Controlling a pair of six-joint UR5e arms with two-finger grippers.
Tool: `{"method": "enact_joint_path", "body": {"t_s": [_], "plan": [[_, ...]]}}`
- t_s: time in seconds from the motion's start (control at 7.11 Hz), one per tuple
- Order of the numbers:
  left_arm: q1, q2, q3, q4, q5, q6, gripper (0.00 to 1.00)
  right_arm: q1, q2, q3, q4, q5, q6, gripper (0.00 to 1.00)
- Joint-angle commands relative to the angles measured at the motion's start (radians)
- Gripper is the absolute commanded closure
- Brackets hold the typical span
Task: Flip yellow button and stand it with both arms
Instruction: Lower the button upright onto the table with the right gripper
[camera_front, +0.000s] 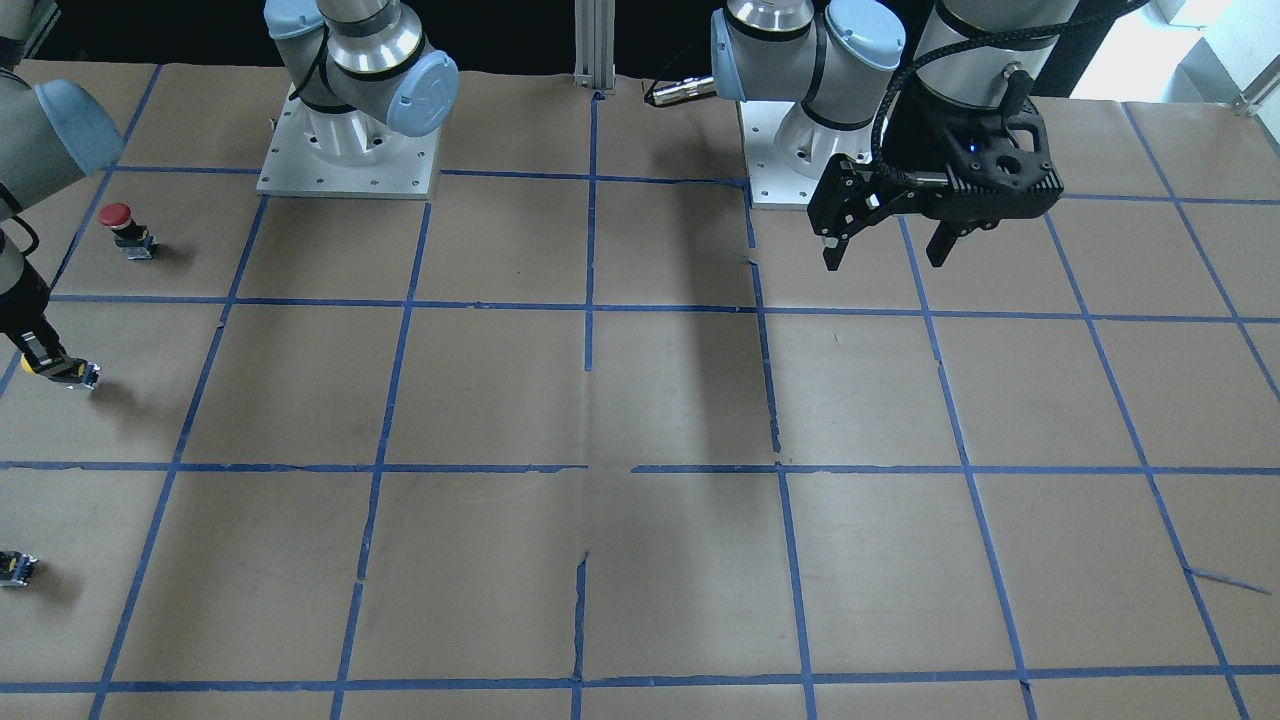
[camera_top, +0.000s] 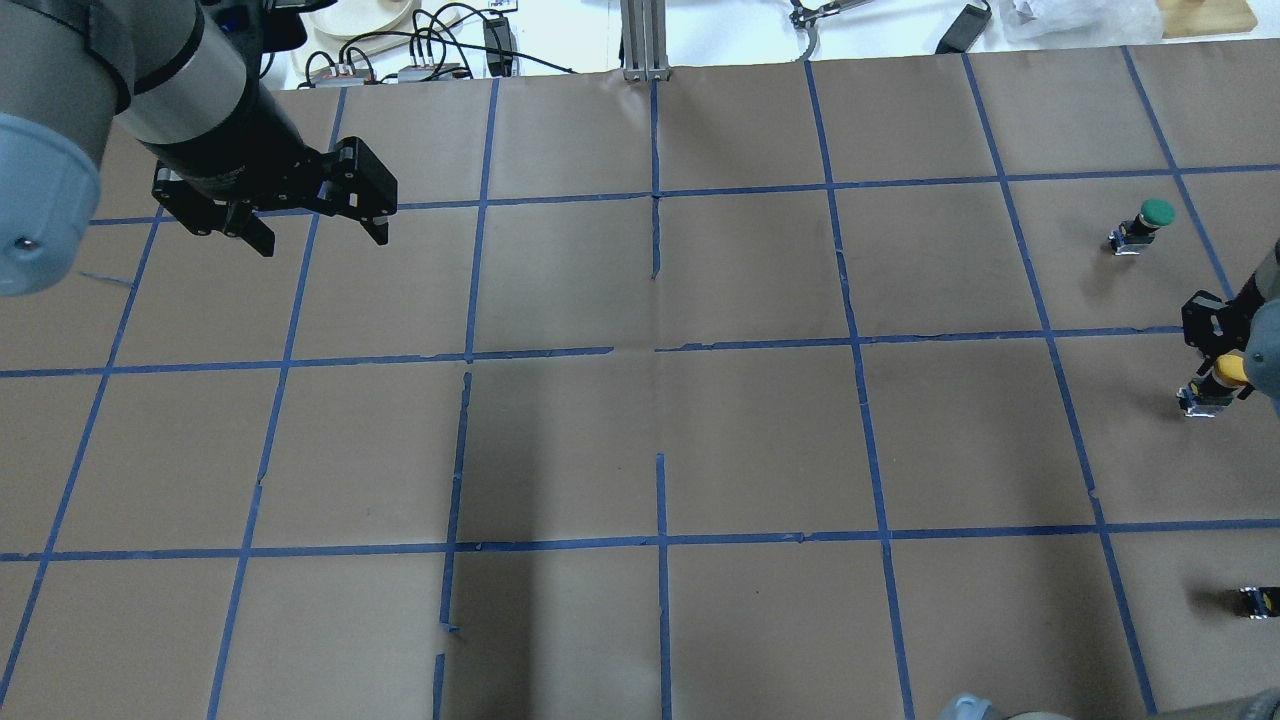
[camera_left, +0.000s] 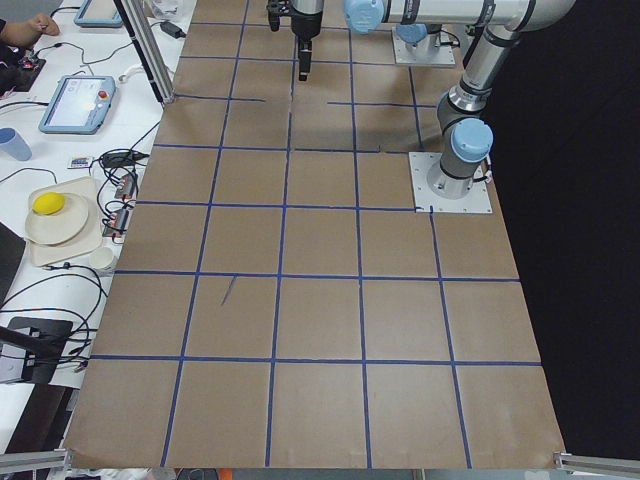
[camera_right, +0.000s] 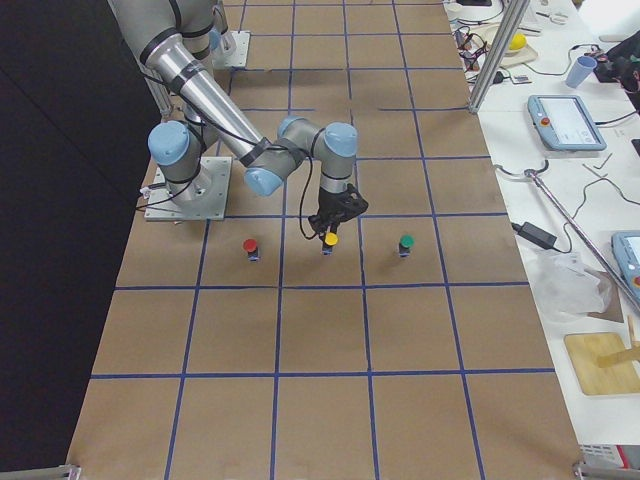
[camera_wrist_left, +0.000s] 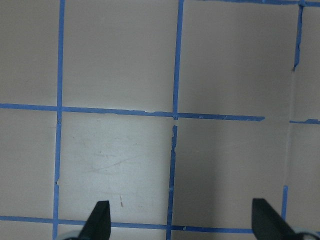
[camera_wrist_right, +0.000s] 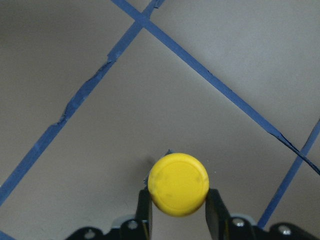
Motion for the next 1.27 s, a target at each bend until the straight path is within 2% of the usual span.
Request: {"method": "enact_joint_path", "body": {"t_s": [0.0,0.42,0.56,0.7,0.99,1.13], "plan": [[0.0,0.0,0.004,0.0,-0.002,0.0,0.0,-0.001,0.003,0.008,-0.012,0.001,0.005,0.85],[0.0,-0.002,0.007,0.0,-0.002,0.0,0.0,-0.001,0.003,0.008,-0.02,0.001,0.009,0.66],[0.0,-0.002,0.007,0.0,-0.003,0.0,0.0,-0.001,0.003,0.008,-0.026,0.001,0.009,0.57],[0.0,-0.002,0.007,0.0,-0.003,0.0,0.0,-0.001,0.003,0.008,-0.026,0.001,0.009,0.55],[0.0,0.0,0.007,-0.001,-0.003,0.0,0.0,-0.001,0.003,0.008,-0.026,0.001,-0.002,0.39],[0.0,-0.002,0.008,0.0,-0.009,-0.002,0.0,-0.001,0.003,0.006,-0.026,0.001,-0.004,0.35]]}}
